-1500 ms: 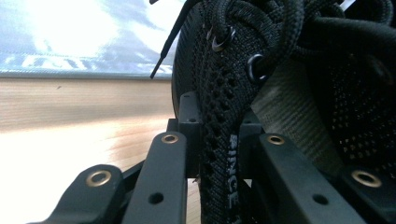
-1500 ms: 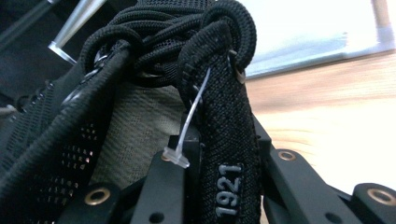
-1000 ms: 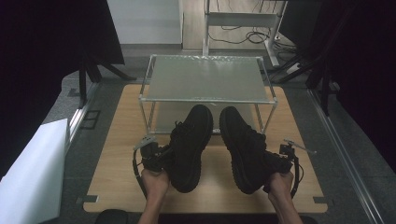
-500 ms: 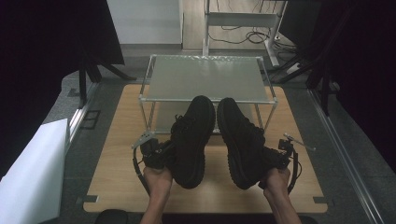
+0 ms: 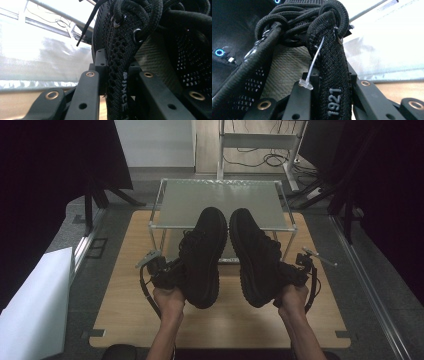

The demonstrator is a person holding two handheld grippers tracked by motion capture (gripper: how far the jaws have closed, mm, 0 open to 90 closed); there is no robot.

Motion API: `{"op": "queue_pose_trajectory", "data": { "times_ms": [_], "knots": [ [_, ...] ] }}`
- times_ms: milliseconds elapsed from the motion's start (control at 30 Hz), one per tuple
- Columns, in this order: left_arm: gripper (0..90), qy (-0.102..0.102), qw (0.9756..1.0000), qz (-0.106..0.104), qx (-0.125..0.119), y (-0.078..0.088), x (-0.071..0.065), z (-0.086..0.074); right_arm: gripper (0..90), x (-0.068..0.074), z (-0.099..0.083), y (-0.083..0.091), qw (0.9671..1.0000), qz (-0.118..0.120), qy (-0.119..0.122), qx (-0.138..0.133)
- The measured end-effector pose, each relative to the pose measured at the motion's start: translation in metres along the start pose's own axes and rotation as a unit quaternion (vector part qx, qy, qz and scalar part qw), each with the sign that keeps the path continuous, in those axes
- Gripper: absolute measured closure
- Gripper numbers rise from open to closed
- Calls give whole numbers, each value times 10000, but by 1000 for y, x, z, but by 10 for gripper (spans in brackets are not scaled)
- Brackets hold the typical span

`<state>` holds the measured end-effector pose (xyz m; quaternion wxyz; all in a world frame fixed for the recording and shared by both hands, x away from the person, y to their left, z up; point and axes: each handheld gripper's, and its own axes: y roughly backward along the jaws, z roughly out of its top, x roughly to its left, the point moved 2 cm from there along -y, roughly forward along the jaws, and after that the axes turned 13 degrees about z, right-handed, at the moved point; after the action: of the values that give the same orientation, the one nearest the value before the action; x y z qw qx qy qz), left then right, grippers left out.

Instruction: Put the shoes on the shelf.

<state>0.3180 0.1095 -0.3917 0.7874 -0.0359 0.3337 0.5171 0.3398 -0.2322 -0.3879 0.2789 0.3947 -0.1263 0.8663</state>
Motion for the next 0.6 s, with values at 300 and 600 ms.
{"op": "queue_pose_trajectory", "data": {
  "times_ms": [300, 600],
  "knots": [
    [777, 211, 9997, 52, -111, -17, -6, 26, 759, 4, 25, -16, 9996, -161, -31, -208],
    [777, 500, 9986, 139, -98, -41, -11, 48, 759, 4, 46, -43, 9990, -281, -145, -319]
  ]
}}
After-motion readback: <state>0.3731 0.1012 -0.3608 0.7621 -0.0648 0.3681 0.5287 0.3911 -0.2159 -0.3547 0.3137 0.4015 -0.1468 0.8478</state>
